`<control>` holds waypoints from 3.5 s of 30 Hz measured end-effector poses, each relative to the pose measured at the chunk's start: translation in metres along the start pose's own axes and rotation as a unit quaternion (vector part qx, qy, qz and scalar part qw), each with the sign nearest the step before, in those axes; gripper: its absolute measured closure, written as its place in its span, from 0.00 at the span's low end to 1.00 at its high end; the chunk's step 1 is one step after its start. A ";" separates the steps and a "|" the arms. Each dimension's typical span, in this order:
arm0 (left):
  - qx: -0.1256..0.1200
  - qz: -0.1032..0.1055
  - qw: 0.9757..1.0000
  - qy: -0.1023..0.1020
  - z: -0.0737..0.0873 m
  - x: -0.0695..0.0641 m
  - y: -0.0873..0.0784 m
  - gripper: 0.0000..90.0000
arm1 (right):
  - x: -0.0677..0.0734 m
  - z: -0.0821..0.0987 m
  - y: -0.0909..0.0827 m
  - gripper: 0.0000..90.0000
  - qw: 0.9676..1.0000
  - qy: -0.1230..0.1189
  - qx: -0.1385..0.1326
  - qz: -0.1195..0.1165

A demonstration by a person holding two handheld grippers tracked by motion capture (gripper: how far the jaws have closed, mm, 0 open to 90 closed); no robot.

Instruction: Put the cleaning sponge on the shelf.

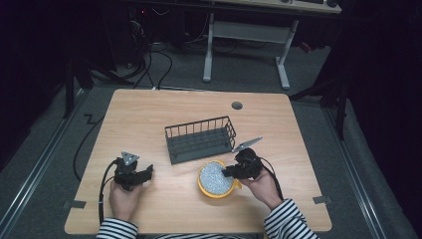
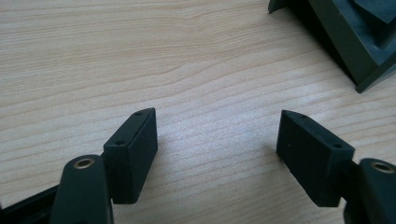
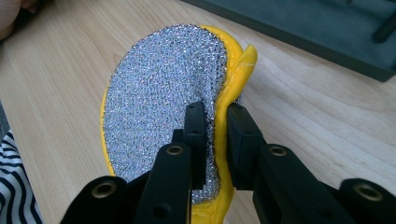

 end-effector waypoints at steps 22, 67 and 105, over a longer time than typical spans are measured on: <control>0.000 0.002 1.000 -0.002 0.000 0.000 0.000 0.33 | -0.017 -0.030 -0.056 0.89 0.998 0.000 -0.052 0.030; -0.001 0.004 1.000 -0.004 0.000 0.001 0.000 0.33 | -0.054 -0.143 -0.043 0.89 0.990 -0.022 -0.094 0.099; -0.001 0.004 1.000 -0.005 0.000 0.001 0.000 0.33 | -0.078 -0.126 0.007 0.87 0.993 -0.030 -0.057 0.099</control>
Point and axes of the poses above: each handheld gripper's, and its own axes: y roughly forward along the jaws, z roughly out of its underside, x roughly to its left, the point moved 4 cm from there along y, roughly forward along the jaws, and after that the axes turned 1 degree about -x, right-handed, at the moved point
